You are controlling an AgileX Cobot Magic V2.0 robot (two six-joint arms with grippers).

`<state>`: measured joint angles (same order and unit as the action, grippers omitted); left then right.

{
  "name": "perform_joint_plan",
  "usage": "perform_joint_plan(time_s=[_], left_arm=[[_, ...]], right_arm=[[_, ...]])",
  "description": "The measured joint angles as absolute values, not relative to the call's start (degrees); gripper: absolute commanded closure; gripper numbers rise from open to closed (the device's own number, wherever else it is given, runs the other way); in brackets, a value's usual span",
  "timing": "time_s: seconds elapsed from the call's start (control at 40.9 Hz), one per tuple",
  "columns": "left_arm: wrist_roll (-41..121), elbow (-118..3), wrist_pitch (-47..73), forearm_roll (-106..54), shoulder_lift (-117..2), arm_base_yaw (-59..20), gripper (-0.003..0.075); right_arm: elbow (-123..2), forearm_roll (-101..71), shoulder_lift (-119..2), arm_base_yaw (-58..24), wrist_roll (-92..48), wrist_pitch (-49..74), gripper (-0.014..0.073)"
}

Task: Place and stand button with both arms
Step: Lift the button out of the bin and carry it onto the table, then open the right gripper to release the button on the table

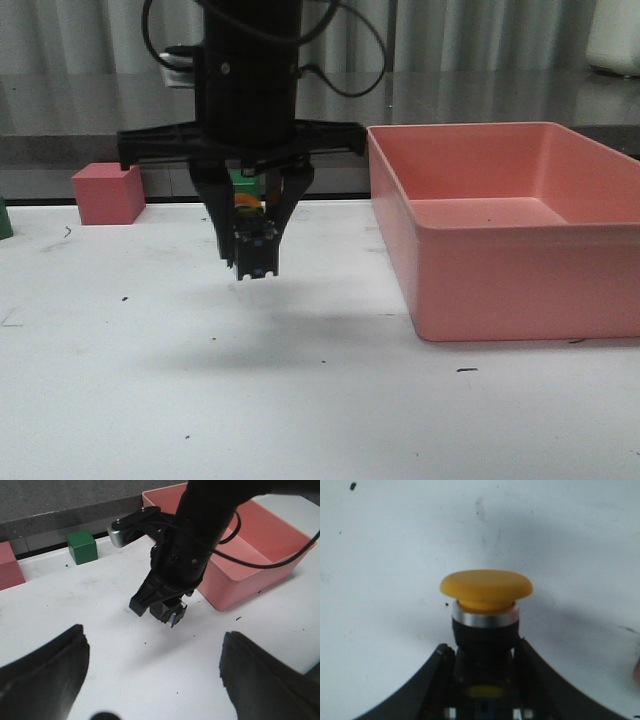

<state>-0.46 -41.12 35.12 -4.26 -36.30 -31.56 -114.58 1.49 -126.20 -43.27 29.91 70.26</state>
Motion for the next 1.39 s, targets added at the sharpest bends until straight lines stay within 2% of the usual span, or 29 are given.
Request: perform_joint_plan(time_s=[0.367,0.783,0.856,1.052,1.394], left_arm=[[-0.46,-41.12,35.12,-4.26,-36.30,-31.56,0.0195],[-0.46,-41.12,35.12,-4.26,-36.30,-31.56,0.0195],[-0.46,-41.12,35.12,-4.26,-36.30,-31.56,0.0195],[-0.46,-41.12,35.12,-4.26,-36.30,-31.56,0.0195],[-0.46,-41.12,35.12,-4.26,-36.30,-31.56,0.0195]], right_arm=[[-124.32,1.82,-137.00,-43.61,41.44,69.88,0.0386],[-124.95,0.39,-138.56,-43.72,45.17,67.62,0.0382],[-124.95,0.00,-138.72,-43.72,45.21,67.62,0.0342],[-125.07,0.00,-138.70,-43.72,45.32,67.62,0.0151],[-125.07,0.00,-138.38,-43.72,42.86,69.06,0.0144]])
